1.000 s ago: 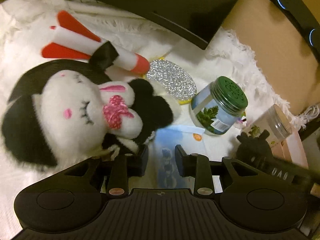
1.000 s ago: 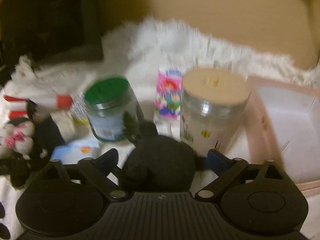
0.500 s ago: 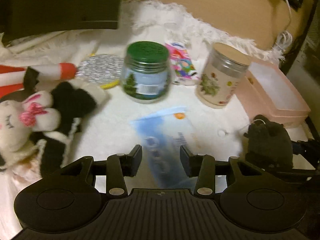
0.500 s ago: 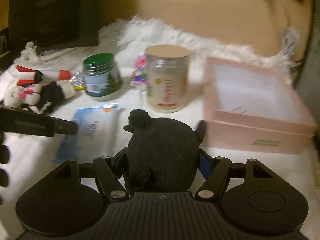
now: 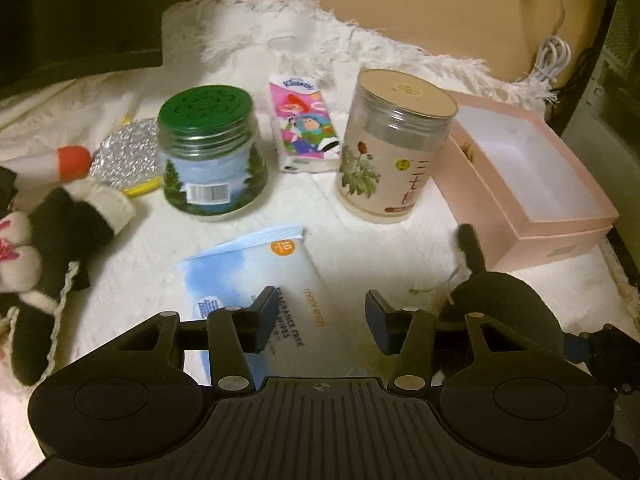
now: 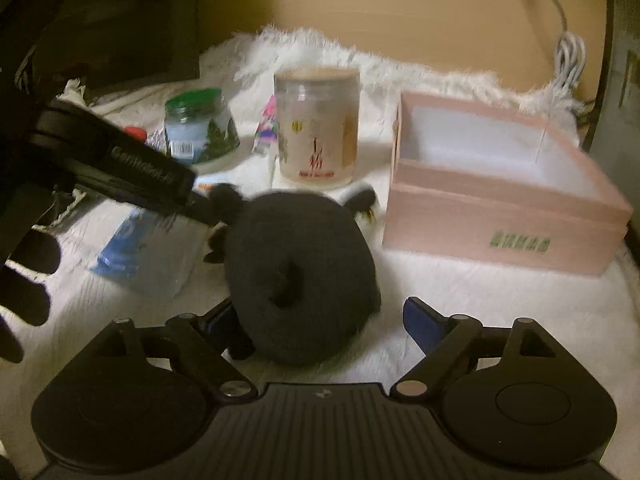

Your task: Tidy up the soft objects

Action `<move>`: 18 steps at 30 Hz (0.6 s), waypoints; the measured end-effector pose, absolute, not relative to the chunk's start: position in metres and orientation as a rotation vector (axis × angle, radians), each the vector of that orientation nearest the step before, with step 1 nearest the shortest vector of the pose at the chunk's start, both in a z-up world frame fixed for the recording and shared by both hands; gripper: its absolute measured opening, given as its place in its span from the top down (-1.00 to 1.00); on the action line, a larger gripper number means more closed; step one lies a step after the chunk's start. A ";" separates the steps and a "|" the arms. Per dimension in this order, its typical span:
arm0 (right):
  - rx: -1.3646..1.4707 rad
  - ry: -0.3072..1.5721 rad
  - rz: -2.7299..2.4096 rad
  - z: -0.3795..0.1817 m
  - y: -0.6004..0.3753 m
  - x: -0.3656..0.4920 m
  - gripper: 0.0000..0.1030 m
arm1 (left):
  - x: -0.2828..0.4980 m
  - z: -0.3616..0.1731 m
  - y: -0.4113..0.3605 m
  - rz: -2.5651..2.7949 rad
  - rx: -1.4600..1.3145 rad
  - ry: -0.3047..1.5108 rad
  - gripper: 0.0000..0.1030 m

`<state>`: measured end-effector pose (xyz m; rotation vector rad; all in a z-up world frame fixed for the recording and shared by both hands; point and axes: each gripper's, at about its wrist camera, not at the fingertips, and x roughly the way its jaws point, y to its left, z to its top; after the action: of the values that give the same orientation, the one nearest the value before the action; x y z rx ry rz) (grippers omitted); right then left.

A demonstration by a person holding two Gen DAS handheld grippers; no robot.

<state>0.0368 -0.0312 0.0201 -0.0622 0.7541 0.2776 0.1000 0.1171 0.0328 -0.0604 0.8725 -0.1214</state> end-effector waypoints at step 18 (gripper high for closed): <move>-0.012 0.763 0.297 0.018 -0.038 0.040 -0.76 | 0.090 0.021 0.121 0.045 0.245 0.830 -0.13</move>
<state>0.0398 -0.0382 0.0176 -0.0123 0.7634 0.2971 0.0905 0.1211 0.0209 0.2447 0.8301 0.0452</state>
